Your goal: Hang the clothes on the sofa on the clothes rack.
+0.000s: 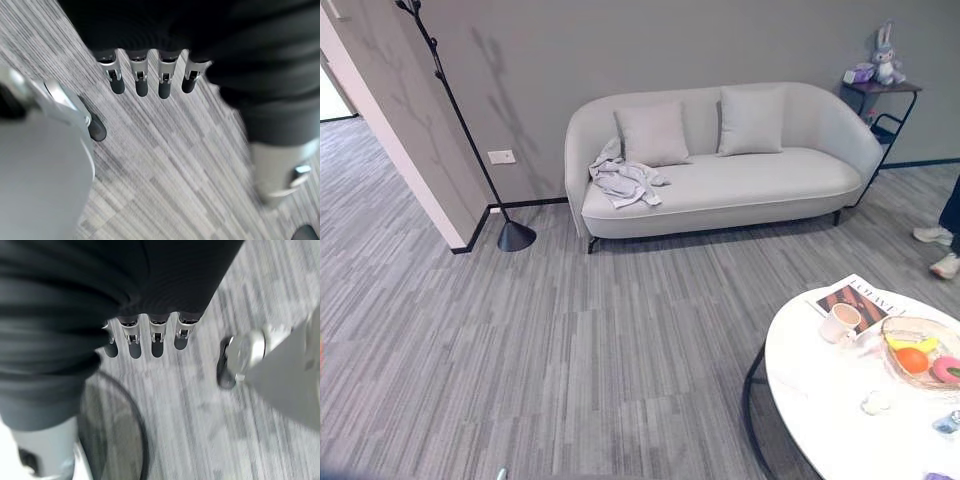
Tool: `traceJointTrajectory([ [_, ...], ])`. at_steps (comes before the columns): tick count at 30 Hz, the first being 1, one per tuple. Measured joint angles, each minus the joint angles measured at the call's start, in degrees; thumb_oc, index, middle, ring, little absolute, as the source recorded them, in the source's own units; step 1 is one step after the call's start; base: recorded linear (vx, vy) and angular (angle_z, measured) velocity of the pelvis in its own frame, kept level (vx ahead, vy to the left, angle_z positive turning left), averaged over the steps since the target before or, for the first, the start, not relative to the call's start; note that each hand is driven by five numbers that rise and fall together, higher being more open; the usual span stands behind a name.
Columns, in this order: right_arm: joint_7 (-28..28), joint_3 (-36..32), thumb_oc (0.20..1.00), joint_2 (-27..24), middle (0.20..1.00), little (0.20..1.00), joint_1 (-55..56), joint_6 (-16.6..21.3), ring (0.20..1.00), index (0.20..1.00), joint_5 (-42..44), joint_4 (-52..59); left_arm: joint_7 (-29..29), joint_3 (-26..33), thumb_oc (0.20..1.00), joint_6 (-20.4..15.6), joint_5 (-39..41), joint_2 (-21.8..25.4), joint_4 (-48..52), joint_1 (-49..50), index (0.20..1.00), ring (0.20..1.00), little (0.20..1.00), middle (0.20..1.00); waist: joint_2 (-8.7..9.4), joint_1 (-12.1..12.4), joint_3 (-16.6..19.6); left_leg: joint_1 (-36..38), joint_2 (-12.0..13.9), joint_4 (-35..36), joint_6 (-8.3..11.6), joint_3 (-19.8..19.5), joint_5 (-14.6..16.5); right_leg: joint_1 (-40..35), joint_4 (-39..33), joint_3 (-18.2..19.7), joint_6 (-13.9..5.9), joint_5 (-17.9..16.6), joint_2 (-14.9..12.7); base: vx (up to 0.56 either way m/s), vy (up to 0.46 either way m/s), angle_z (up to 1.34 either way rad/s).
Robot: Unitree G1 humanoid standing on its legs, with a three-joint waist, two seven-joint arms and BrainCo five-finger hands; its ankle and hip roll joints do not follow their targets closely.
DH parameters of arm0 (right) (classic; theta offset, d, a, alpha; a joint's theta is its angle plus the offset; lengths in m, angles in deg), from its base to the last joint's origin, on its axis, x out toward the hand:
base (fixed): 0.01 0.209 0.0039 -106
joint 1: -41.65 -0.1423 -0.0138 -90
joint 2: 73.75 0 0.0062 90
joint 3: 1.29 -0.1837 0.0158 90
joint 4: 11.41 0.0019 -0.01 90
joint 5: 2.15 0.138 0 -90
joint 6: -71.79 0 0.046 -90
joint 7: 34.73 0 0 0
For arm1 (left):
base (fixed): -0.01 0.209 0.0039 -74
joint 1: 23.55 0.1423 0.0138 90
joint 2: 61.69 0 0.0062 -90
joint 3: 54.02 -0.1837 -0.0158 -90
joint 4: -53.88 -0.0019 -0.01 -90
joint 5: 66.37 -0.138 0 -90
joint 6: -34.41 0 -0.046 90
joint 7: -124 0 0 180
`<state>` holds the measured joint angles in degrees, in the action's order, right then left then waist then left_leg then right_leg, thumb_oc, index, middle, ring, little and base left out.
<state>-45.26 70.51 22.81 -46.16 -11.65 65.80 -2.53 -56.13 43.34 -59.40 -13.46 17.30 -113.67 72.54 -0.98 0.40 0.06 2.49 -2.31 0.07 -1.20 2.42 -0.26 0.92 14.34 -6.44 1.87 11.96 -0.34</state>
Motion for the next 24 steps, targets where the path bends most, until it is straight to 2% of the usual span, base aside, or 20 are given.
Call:
traceJointTrajectory([
  [10, 2.58, 6.51, 1.000, -0.02, 1.000, 1.000, 0.38, -2.14, 1.000, 1.000, -3.97, -1.01, 1.60, -2.84, 1.000, 0.07, -0.35, 0.17, -0.15, -0.30, 1.000, 1.000, 1.000, 1.000, 0.01, -0.10, -0.23, 1.56, 0.71, 2.01, 0.14, -0.26, -0.08, -3.91, -6.66, -0.57, -0.12, -2.02, 1.13, 0.00, 0.003, 0.02],
  [15, 5.64, 13.34, 1.000, 0.73, 1.000, 1.000, -0.05, -2.46, 1.000, 1.000, -9.77, 0.80, 3.12, -3.05, 1.000, 0.20, -4.64, 0.86, -1.14, -1.17, 1.000, 1.000, 1.000, 1.000, 0.26, 0.04, -0.33, 1.63, 0.76, 2.36, 0.14, -0.28, -0.08, -5.04, -9.26, -0.59, -0.28, -3.18, 1.35, 0.00, 0.000, 0.00],
  [24, 8.55, 14.77, 1.000, 0.78, 1.000, 1.000, -0.13, -4.75, 1.000, 1.000, -16.61, -0.61, 4.67, -5.23, 1.000, 0.23, -11.89, 2.79, -1.82, -1.80, 1.000, 1.000, 1.000, 1.000, 1.27, 0.02, -1.02, 2.61, 0.80, 3.10, 0.18, -0.30, -0.10, -7.49, -13.06, -0.53, -0.49, -4.66, 1.69, 0.00, 0.000, 0.00],
])
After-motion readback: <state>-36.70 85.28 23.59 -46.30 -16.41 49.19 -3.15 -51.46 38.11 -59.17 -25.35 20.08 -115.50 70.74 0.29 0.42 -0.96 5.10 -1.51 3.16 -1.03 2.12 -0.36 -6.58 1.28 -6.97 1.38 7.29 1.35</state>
